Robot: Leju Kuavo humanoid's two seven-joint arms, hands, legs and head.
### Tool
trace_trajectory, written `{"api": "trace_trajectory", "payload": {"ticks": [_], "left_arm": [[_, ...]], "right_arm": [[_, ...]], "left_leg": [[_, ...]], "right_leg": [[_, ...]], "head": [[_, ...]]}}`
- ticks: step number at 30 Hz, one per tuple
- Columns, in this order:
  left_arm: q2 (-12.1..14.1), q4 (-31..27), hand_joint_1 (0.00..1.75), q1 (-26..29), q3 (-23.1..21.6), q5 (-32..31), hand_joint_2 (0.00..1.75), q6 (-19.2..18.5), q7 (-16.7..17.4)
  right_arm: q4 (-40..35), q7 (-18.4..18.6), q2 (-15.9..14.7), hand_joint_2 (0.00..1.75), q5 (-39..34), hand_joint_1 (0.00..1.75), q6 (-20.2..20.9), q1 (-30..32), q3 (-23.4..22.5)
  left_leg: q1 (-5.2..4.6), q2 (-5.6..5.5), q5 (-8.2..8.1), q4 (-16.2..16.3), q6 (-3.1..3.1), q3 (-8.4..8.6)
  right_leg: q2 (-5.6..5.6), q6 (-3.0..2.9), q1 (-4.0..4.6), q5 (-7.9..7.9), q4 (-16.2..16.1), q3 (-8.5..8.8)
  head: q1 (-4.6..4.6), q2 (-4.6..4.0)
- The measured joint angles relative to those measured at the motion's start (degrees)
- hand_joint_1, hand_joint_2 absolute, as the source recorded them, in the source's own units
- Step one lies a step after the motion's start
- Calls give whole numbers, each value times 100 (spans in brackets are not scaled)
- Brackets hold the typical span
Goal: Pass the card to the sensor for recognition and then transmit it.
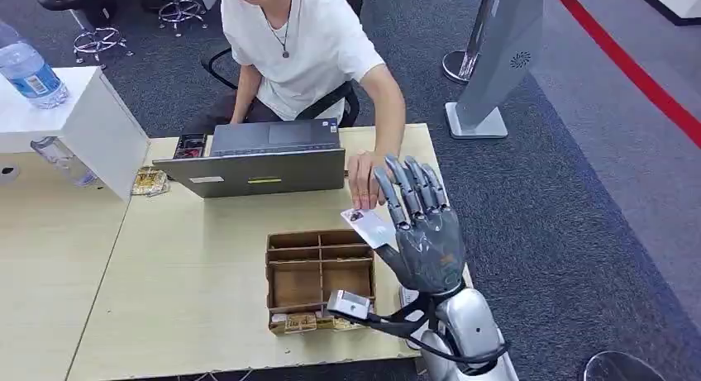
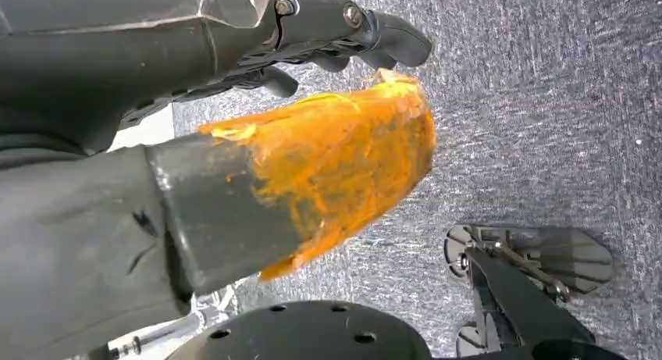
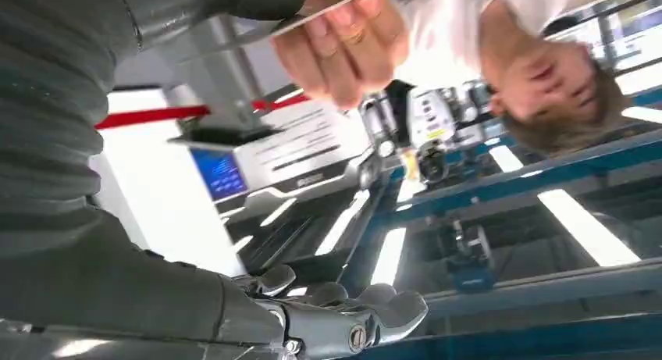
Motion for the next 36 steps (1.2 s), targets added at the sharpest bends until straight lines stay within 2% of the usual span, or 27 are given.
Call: {"api": "trace_trajectory", "payload": {"ticks": [7,9,10,11,12,21,27,30,36], "left_arm": [[-35,0,0,0,0,-31,0,-37,0],[-46,0,0,0,0,-48,0,-48,0],[-50,0,0,0,0,-50,0,-50,0],[-52,0,0,-1,0,-55,0,-52,0],[-55,2,0,-1,0,-57,0,-57,0],[-74,37,0,-1,0,-59,0,-68,2],[-74,39,0,-1,0,-61,0,-85,7],[-79,39,0,-1,0,-61,0,-85,7],[-83,42,0,-1,0,-61,0,-83,7]], "right_arm": [[-205,960,-41,175,415,0,0,-10,113],[-238,1125,-96,175,417,0,0,-16,188],[-247,1167,-120,175,417,159,0,-23,212],[-251,1206,-157,175,417,159,0,-28,244],[-251,1228,-175,175,419,175,0,-32,265],[-352,1606,-358,175,417,175,0,-53,577],[-424,1658,-442,175,378,175,0,-56,697],[-470,1549,-448,175,293,175,-2,-52,717],[-564,978,-424,175,-55,175,-4,29,680]], "left_leg": [[-1,0,0,1,0,0],[-2,0,0,0,0,0],[-2,0,0,0,0,1],[-2,0,0,0,0,1],[-2,0,0,0,0,1],[-1,0,0,0,0,1],[-1,0,0,0,0,1],[-1,0,0,0,0,1],[-1,-1,0,0,0,1]], "right_leg": [[0,0,0,0,-1,1],[0,0,0,0,-1,1],[0,0,0,0,-1,1],[0,0,0,0,0,1],[0,0,1,0,0,1],[0,0,1,0,0,1],[0,0,0,0,0,1],[0,0,0,0,0,1],[-1,0,1,0,0,0]], "head": [[0,0],[0,0],[0,0],[0,0],[0,0],[0,0],[0,0],[0,0],[0,0]]}}
